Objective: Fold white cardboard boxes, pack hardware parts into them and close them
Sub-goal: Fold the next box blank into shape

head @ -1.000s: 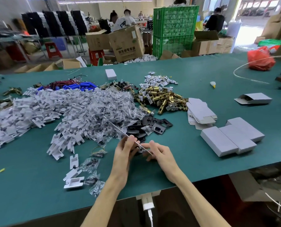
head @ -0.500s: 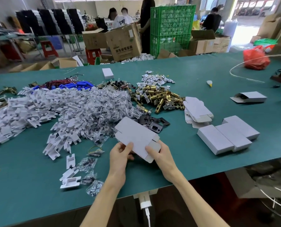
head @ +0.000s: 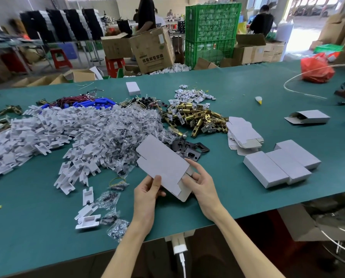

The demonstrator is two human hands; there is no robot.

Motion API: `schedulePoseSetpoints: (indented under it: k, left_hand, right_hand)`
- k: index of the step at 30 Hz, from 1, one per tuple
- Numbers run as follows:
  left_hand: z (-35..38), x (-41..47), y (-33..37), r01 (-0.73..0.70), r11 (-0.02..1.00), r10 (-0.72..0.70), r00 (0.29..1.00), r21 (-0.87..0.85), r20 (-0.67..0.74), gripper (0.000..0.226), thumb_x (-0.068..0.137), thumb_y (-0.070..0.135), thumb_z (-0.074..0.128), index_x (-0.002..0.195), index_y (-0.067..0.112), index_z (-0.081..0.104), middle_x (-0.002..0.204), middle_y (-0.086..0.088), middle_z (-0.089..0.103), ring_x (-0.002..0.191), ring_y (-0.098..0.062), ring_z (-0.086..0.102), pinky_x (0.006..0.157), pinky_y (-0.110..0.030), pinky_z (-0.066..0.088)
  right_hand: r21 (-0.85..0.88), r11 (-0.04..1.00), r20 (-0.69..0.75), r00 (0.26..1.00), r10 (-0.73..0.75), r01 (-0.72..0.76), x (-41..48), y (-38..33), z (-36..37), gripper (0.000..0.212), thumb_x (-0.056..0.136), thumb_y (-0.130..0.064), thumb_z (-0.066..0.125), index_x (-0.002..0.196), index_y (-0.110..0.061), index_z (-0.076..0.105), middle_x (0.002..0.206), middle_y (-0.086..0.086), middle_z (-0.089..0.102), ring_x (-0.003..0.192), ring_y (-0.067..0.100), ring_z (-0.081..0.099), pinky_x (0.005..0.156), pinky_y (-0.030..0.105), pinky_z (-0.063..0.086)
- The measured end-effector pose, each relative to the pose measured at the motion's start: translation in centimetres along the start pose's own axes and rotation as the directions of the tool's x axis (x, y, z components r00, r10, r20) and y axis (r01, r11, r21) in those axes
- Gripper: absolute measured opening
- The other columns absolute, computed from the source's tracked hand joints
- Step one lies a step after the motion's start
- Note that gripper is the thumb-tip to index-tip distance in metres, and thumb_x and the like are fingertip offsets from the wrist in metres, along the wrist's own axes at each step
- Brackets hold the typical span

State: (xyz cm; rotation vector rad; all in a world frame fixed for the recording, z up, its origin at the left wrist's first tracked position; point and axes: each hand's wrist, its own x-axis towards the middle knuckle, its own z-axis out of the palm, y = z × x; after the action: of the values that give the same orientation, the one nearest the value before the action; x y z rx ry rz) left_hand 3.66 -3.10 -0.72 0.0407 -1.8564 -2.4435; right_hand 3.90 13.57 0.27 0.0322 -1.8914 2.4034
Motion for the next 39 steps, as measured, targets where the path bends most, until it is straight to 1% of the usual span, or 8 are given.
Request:
schedulePoseSetpoints:
  k: [9, 11, 15, 19, 23, 30, 35, 39]
  left_hand:
    - [0.07, -0.30, 0.04, -0.016, 1.000, 0.016, 1.000, 0.002, 0.015, 0.026, 0.096, 0.034, 0.063, 0.103, 0.012, 0.075, 0.094, -0.009, 0.076, 0.076, -0.013, 0.064, 0.063, -0.024, 0.054]
    - [0.07, -0.34, 0.15, -0.014, 1.000, 0.014, 0.999, 0.006, 0.030, 0.024, 0.097, 0.033, 0.063, 0.105, 0.014, 0.076, 0.096, -0.010, 0.076, 0.075, -0.013, 0.063, 0.062, -0.024, 0.053]
    - [0.01, -0.42, 0.27, -0.018, 1.000, 0.017, 0.998, 0.013, 0.054, 0.029, 0.097, 0.033, 0.063, 0.109, 0.010, 0.075, 0.095, -0.017, 0.076, 0.073, -0.016, 0.062, 0.062, -0.025, 0.053]
    - [-0.07, -0.55, 0.25, -0.018, 1.000, 0.018, 0.998, 0.002, 0.056, 0.034, 0.094, 0.042, 0.066, 0.102, 0.011, 0.077, 0.095, -0.022, 0.073, 0.076, -0.024, 0.060, 0.068, -0.031, 0.055]
    - [0.06, -0.68, 0.48, -0.011, 1.000, 0.011, 0.998, -0.003, 0.058, 0.064, 0.083, 0.068, 0.072, 0.115, 0.012, 0.075, 0.109, -0.019, 0.076, 0.094, -0.033, 0.070, 0.086, -0.043, 0.061]
    - [0.20, -0.67, 0.74, -0.001, 1.000, 0.001, 0.998, -0.008, 0.069, 0.091, 0.067, 0.080, 0.076, 0.120, 0.007, 0.069, 0.118, -0.012, 0.077, 0.108, -0.029, 0.074, 0.088, -0.028, 0.059]
    - [0.17, -0.45, 0.77, 0.020, 0.998, -0.016, 0.998, -0.060, 0.059, 0.096, 0.062, 0.080, 0.080, 0.120, 0.004, 0.068, 0.118, -0.016, 0.075, 0.110, -0.031, 0.073, 0.088, -0.030, 0.059]
    - [0.19, -0.28, 0.70, 0.065, 0.997, -0.065, 0.998, -0.051, -0.005, 0.106, 0.054, 0.083, 0.082, 0.120, 0.002, 0.064, 0.115, -0.017, 0.075, 0.110, -0.032, 0.072, 0.094, -0.041, 0.059]
  right_hand:
    - [0.031, 0.999, -0.046, 0.999, -0.008, 0.009, -0.06, -0.03, 0.05, 0.040, 0.094, -0.010, 0.071, 0.128, -0.027, 0.062, 0.109, 0.012, 0.075, 0.101, 0.030, 0.070, 0.082, 0.036, 0.060]
    - [0.018, 1.000, -0.038, 0.999, -0.014, 0.014, -0.12, -0.16, 0.11, 0.049, 0.093, -0.013, 0.074, 0.134, -0.034, 0.059, 0.110, 0.012, 0.074, 0.102, 0.030, 0.071, 0.084, 0.039, 0.061]
    - [-0.058, 0.998, 0.005, 0.999, -0.032, 0.032, 0.04, -0.28, 0.20, 0.058, 0.090, -0.014, 0.077, 0.138, -0.040, 0.059, 0.129, -0.005, 0.068, 0.117, 0.021, 0.065, 0.092, 0.042, 0.059]
    - [-0.043, 0.999, -0.019, 0.999, -0.027, 0.026, 0.08, -0.24, 0.01, 0.052, 0.085, -0.016, 0.082, 0.131, -0.036, 0.067, 0.126, -0.007, 0.070, 0.112, 0.019, 0.068, 0.087, 0.035, 0.060]
    - [-0.042, 0.999, 0.019, 1.000, 0.006, -0.005, -0.04, -0.38, -0.07, 0.051, 0.083, -0.021, 0.082, 0.131, -0.028, 0.068, 0.124, -0.004, 0.072, 0.113, 0.021, 0.068, 0.090, 0.036, 0.059]
    - [-0.134, 0.991, 0.071, 0.997, 0.019, -0.009, -0.06, -0.51, 0.04, 0.036, 0.093, -0.001, 0.069, 0.125, -0.017, 0.071, 0.120, 0.005, 0.074, 0.108, 0.013, 0.067, 0.096, 0.028, 0.053]
    - [-0.141, 0.990, 0.158, 0.987, 0.035, -0.012, -0.36, -0.53, 0.26, 0.030, 0.094, -0.013, 0.071, 0.124, -0.013, 0.073, 0.118, -0.002, 0.076, 0.113, 0.015, 0.069, 0.093, 0.024, 0.054]
    - [-0.285, 0.958, 0.154, 0.986, 0.066, -0.019, -0.36, -0.35, 0.38, 0.024, 0.099, -0.028, 0.065, 0.103, -0.009, 0.079, 0.096, 0.009, 0.077, 0.088, 0.013, 0.067, 0.078, 0.026, 0.049]
